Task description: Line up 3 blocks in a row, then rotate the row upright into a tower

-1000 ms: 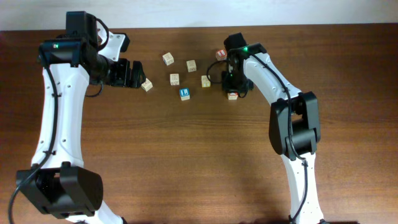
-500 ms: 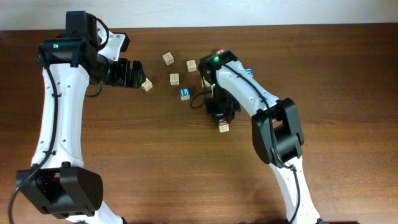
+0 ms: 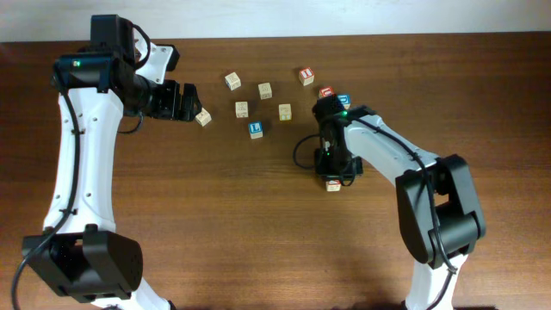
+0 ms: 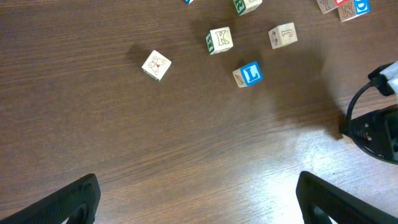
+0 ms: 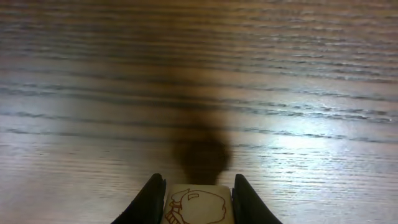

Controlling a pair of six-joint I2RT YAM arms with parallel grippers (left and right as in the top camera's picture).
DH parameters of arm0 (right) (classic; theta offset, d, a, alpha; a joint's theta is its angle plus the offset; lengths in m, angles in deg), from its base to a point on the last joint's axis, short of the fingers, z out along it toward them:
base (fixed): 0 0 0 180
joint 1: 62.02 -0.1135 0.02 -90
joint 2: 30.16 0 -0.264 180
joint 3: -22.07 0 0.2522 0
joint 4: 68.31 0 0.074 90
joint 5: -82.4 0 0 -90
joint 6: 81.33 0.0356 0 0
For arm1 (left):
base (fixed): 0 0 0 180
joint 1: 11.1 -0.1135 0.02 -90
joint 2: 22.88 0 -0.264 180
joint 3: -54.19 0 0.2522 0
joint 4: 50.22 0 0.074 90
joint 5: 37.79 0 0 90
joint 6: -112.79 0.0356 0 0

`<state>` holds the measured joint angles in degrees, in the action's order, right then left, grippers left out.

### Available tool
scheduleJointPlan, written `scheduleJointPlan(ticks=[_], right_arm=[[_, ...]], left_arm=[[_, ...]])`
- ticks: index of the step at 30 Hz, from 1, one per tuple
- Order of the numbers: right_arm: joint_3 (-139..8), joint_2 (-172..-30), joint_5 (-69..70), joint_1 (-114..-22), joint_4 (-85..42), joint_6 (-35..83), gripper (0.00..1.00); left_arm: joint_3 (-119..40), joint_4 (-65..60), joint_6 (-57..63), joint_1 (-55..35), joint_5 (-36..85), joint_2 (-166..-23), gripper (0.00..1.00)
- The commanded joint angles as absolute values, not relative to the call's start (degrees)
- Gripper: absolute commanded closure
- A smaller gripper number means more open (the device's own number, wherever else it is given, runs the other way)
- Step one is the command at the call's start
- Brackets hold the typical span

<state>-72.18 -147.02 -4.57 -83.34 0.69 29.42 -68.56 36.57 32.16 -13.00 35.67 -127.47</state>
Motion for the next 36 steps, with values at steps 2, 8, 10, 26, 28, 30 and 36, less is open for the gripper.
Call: scheduleJointPlan(ticks=[2,8,10,26,28,30,36], right_arm=[[-70.98,-148.29,-3.74,-84.13,1.33,28.92,0.95],[-71.22,-148.29,-3.06,-84.13,1.76,29.09,0.65],[-72.35,-148.29,-3.08,-84.13,2.68,29.07,0.59],[-121.79,-173.31,-5.51,-86.23,-0.95,23.87,0.31],[-121.77,-175.59,-5.53,-87.60,-3.37,23.85,0.37],[-121.77,-176.81,-7.35,-89.02,-4.84,23.91,0.45],[-121.77,-177.07,-13.88,-89.40,-3.75,26.82,0.77]], left_arm=[[-69.55,36.51,31.87,-12.97,35.04,-127.34,0.01],[-69.55,36.51,31.87,-12.97,35.04,-127.34,0.01],[-69.55,36.51,31.87,-12.97,35.04,-127.34,0.01],[-69.55,36.51,31.87,-12.97,35.04,-127.34,0.01],[-69.55,36.51,31.87,-12.97,35.04,-127.34,0.01],[-69.55,36.53,31.87,-12.97,35.04,-127.34,0.01],[-69.55,36.51,31.87,-12.97,35.04,-127.34,0.01]])
